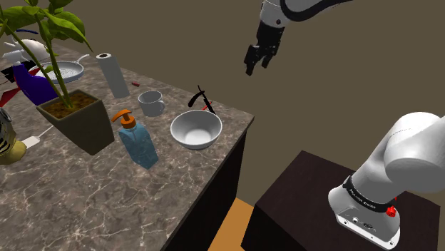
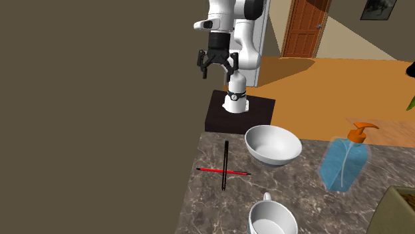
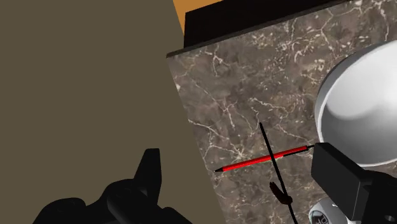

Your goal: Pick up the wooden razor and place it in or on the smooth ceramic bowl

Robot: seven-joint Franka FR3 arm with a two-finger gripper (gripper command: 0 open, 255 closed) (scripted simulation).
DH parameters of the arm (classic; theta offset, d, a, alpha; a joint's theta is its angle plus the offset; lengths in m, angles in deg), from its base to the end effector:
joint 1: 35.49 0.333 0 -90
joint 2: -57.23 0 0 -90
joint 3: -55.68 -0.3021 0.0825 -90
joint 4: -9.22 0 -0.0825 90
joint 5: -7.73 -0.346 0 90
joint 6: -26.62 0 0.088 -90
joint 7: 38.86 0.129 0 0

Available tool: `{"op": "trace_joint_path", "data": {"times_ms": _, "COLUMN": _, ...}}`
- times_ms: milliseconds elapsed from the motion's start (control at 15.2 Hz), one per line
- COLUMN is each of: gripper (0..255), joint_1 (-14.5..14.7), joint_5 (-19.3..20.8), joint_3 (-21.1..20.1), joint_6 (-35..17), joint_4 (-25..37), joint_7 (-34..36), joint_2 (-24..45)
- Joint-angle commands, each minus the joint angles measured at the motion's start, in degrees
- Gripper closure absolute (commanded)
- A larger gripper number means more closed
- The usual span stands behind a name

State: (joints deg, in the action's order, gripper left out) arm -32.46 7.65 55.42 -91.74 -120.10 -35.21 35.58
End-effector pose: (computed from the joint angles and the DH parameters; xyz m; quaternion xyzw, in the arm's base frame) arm 0.4296 0.0250 0.5074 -0.9956 0.0035 -0.0930 0.0054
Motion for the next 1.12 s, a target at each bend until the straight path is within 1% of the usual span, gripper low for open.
{"op": "trace_joint_path", "data": {"times_ms": 0, "gripper": 0, "joint_1": 0.56, "joint_5": -0.95, "joint_3": 0.0, "joint_6": -3.17, "joint_4": 1.24, "joint_7": -0.61, "joint_2": 4.09}}
{"op": "trace_joint_path", "data": {"times_ms": 528, "gripper": 0, "joint_1": 2.55, "joint_5": -5.08, "joint_3": -0.71, "joint_6": -11.25, "joint_4": 10.2, "joint_7": -3.47, "joint_2": 20.03}}
{"op": "trace_joint_path", "data": {"times_ms": 792, "gripper": 0, "joint_1": 3.22, "joint_5": -7.05, "joint_3": -1.49, "joint_6": -13.73, "joint_4": 16.4, "joint_7": -4.96, "joint_2": 28.16}}
{"op": "trace_joint_path", "data": {"times_ms": 1056, "gripper": 0, "joint_1": 3.76, "joint_5": -8.64, "joint_3": -2.47, "joint_6": -15.13, "joint_4": 23.81, "joint_7": -6.23, "joint_2": 36.41}}
